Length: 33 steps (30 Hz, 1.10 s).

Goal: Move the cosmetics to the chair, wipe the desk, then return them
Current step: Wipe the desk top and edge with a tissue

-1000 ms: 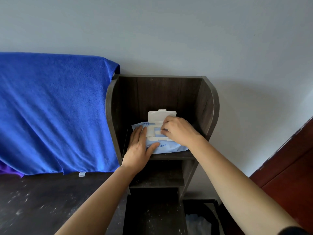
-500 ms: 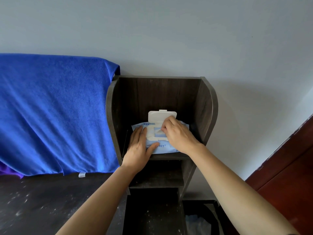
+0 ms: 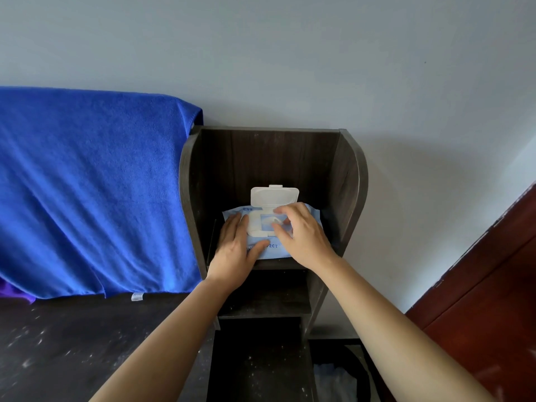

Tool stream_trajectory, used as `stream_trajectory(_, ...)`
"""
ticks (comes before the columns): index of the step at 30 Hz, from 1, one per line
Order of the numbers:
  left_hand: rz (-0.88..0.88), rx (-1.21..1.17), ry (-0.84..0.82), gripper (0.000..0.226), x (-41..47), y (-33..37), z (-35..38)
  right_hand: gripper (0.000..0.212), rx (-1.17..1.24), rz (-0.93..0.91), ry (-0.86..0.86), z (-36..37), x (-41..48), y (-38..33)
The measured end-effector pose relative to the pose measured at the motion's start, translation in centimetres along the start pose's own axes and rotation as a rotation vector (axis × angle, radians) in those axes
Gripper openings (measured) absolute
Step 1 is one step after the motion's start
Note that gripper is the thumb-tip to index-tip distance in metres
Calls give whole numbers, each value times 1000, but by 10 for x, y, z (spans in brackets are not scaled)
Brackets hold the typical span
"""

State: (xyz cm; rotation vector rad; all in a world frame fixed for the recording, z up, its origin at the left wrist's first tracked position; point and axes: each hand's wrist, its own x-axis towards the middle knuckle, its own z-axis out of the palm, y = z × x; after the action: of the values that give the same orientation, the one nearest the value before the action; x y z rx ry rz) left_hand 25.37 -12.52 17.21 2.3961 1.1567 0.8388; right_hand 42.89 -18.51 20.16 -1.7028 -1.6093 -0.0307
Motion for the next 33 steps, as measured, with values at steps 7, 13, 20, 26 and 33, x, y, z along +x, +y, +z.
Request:
stream_trajectory(7, 1, -15, 5, 74, 1, -2, 2, 9, 171, 31, 111, -3, -9, -6)
stream_trajectory(13, -23, -28, -19, 75, 3, -6, 3, 4, 386, 113, 230, -32, 1, -28)
stream_trajectory(20, -29, -42, -12, 73, 3, -5, 1, 7, 654, 118, 423, -82, 16, -73)
stream_trajectory(26, -89, 7, -31, 80, -1, -1, -2, 1, 712, 110, 398, -88, -6, -82)
stream_trajectory(33, 31, 266, 23, 71, -65, 6, 6, 2, 742, 101, 335, -79, -50, -81)
